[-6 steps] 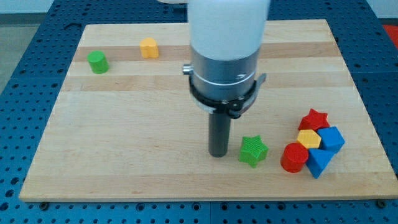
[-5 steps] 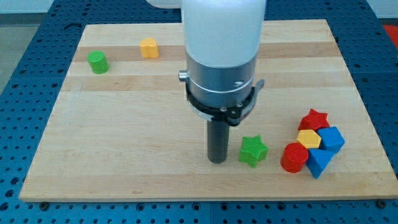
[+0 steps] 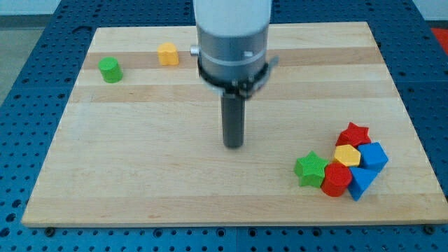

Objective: Push the yellow heart a bit down

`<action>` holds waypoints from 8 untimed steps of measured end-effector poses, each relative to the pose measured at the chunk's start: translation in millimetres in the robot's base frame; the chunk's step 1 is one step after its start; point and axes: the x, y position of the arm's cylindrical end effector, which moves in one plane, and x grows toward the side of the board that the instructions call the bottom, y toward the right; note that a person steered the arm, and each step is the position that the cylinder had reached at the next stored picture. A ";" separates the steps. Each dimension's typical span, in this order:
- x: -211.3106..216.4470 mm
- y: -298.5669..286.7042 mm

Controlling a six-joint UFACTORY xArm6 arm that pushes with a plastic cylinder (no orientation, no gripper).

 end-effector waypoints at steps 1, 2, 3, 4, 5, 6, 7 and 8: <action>-86.7 0.0; -169.9 -7.9; -227.4 -44.6; -239.6 -104.5; -215.9 -120.6; -183.7 -109.7; -165.7 -92.6; -199.8 -98.9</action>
